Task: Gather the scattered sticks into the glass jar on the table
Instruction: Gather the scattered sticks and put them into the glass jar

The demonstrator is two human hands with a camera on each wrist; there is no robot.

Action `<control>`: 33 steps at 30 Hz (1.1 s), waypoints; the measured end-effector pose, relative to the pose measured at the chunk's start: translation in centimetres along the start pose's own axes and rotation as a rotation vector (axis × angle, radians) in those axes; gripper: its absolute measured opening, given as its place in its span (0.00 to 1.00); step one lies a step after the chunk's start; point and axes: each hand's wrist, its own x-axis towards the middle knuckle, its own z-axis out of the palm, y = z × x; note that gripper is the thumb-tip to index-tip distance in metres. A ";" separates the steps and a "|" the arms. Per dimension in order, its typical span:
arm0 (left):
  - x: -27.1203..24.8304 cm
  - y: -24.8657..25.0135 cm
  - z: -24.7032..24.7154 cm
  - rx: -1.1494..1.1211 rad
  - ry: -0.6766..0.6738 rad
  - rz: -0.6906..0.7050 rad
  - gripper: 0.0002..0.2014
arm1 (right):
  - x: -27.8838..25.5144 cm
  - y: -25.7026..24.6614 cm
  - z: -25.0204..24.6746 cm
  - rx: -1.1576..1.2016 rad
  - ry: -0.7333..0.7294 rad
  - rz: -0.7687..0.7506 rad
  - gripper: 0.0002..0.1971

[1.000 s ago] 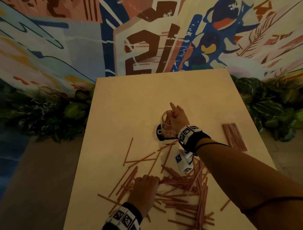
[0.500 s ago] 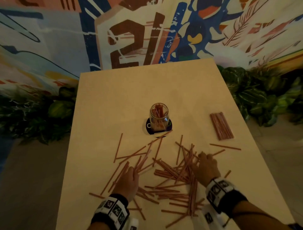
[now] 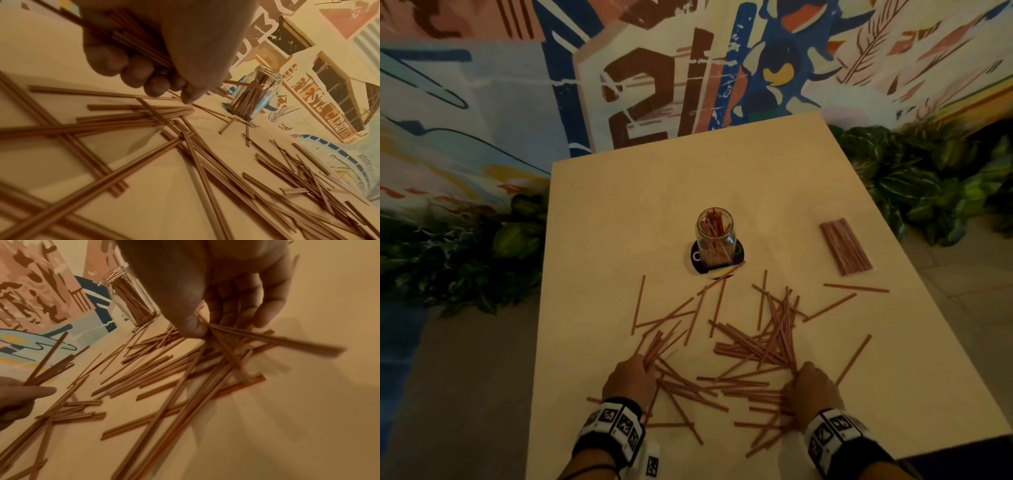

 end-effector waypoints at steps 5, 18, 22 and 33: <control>0.9 -0.5 0.0 -0.050 0.034 -0.022 0.16 | 0.5 -0.2 -0.8 0.077 0.019 0.060 0.06; 1.0 -1.1 0.8 -0.286 -0.015 -0.061 0.44 | 0.2 0.7 -2.6 0.480 0.129 0.169 0.15; 0.5 -1.1 0.6 -0.380 0.018 -0.097 0.46 | 0.7 -2.3 -4.0 0.503 0.154 0.118 0.25; 0.4 -2.7 2.2 -0.219 -0.150 0.004 0.51 | 4.2 -9.4 -0.8 0.140 0.136 0.057 0.36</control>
